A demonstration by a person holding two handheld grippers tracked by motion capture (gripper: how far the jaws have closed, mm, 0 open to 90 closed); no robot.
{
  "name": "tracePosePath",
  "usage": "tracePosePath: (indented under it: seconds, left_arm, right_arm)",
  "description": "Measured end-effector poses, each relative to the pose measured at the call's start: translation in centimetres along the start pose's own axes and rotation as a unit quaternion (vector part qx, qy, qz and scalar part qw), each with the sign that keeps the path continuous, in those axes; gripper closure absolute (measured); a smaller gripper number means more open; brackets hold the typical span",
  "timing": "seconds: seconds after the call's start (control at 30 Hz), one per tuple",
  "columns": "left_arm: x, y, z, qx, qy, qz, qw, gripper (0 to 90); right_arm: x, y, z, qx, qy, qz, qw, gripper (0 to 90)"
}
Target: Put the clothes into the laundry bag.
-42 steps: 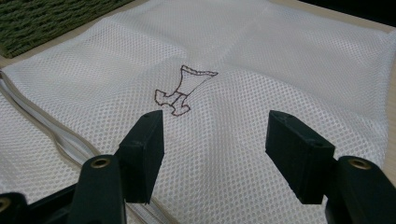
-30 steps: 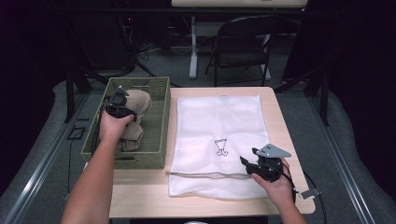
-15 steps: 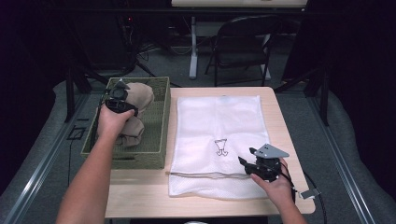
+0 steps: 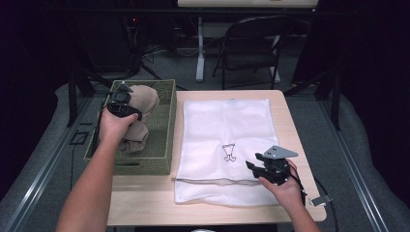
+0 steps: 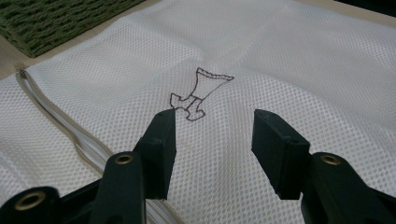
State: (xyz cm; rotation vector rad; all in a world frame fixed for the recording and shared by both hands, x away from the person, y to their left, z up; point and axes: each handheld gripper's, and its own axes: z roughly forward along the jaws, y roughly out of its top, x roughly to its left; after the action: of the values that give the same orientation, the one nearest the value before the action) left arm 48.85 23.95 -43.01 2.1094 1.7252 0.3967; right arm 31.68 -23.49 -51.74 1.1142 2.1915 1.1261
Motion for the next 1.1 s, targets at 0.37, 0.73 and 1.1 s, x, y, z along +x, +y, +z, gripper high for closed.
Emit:
tracePosePath:
  seconds: [0.37, 0.73, 1.1]
  left_arm:
    - [0.0, -0.5, -2.1, -0.023, -0.019, -0.003, 0.9996, 46.5]
    - [-0.6, -1.6, -3.7, -0.037, -0.031, 0.007, 0.9988, 46.5]
    - [-1.7, -2.3, -5.1, -0.061, -0.056, 0.024, 0.9963, 46.4]
  right_arm:
    - [-0.5, 3.0, 0.7, -0.004, 0.021, -0.001, 0.9998, 55.9]
    - [-0.4, 1.5, 2.1, 0.017, 0.034, -0.010, 0.9992, 59.2]
    - [0.6, 1.4, 2.6, 0.024, 0.035, -0.044, 0.9981, 62.0]
